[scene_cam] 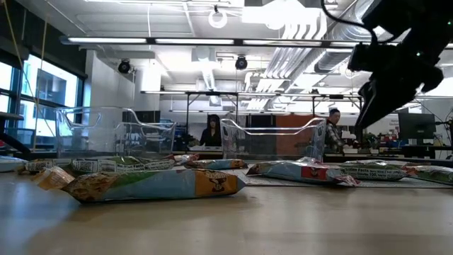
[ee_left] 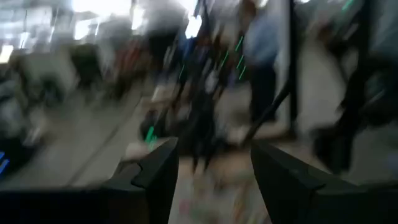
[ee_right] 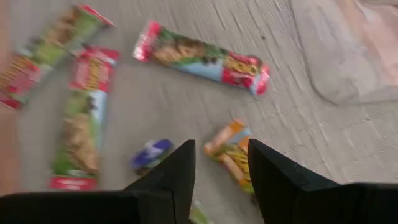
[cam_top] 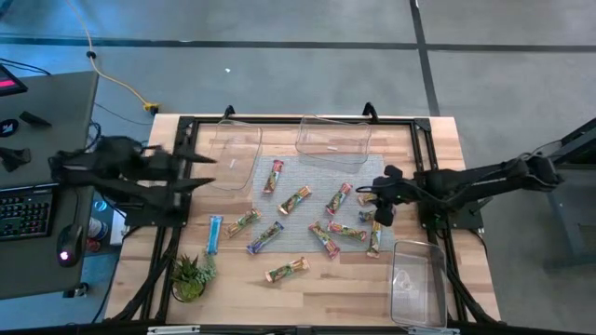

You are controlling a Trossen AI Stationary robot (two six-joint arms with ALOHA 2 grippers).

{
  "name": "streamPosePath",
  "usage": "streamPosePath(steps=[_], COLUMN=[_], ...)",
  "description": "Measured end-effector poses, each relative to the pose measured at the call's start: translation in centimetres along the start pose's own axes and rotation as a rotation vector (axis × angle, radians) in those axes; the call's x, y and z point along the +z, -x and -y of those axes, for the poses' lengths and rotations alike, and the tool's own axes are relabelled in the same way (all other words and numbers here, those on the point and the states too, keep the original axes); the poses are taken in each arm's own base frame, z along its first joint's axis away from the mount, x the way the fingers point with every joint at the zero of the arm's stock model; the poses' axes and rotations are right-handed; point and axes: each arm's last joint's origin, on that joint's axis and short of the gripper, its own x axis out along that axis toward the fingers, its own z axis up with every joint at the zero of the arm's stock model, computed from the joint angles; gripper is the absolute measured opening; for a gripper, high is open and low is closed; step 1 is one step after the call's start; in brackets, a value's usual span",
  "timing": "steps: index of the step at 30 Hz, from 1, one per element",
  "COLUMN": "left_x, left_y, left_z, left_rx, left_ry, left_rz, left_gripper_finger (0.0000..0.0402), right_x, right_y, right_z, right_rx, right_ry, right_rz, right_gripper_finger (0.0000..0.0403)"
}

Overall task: Pick and place Granola Bars by type
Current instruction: Put the yellow granola bar into the top right transparent bin

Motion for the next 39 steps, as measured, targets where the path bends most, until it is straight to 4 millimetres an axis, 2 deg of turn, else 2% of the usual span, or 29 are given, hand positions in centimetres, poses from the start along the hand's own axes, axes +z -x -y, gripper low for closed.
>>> streamPosePath(steps=[4, 7, 15, 20, 25, 30, 33, 39], left_x=[1.0, 1.3, -0.9, -2.0, -2.6, -2.6, -2.5, -2.6], left_y=[-2.7, -4.2, -8.0, -10.0, -10.8, -10.8, -10.7, -10.7], left_z=[0.2, 0.6, 2.6, 3.2, 3.0, 2.9, 2.9, 2.9], left_rx=[0.058, 0.008, -0.288, -0.283, -0.156, -0.127, -0.126, -0.124], left_ry=[-0.022, -0.026, 0.024, 0.016, -0.019, -0.025, -0.024, -0.024], left_rz=[-0.131, -0.157, -0.308, -0.379, -0.427, -0.428, -0.425, -0.425], left_gripper_finger=[0.0193, 0.0193, 0.0193, 0.0193, 0.0193, 0.0193, 0.0193, 0.0193], right_x=[0.0, 0.0, -0.6, -1.0, -1.0, -1.1, -1.1, -1.1], right_y=[-0.7, -1.2, -3.0, -4.3, -5.5, -5.8, -5.8, -5.8], right_z=[0.4, 0.3, 0.0, 0.1, 0.3, 0.2, 0.2, 0.2], right_rx=[-0.113, -0.105, -0.103, -0.192, -0.184, -0.172, -0.166, -0.165], right_ry=[0.074, 0.081, 0.012, 0.061, 0.044, 0.0, -0.017, -0.018], right_rz=[-0.014, -0.035, -0.154, -0.215, -0.263, -0.276, -0.272, -0.273], right_gripper_finger=[0.013, 0.013, 0.013, 0.0128, 0.0128, 0.012, 0.0094, 0.0011])
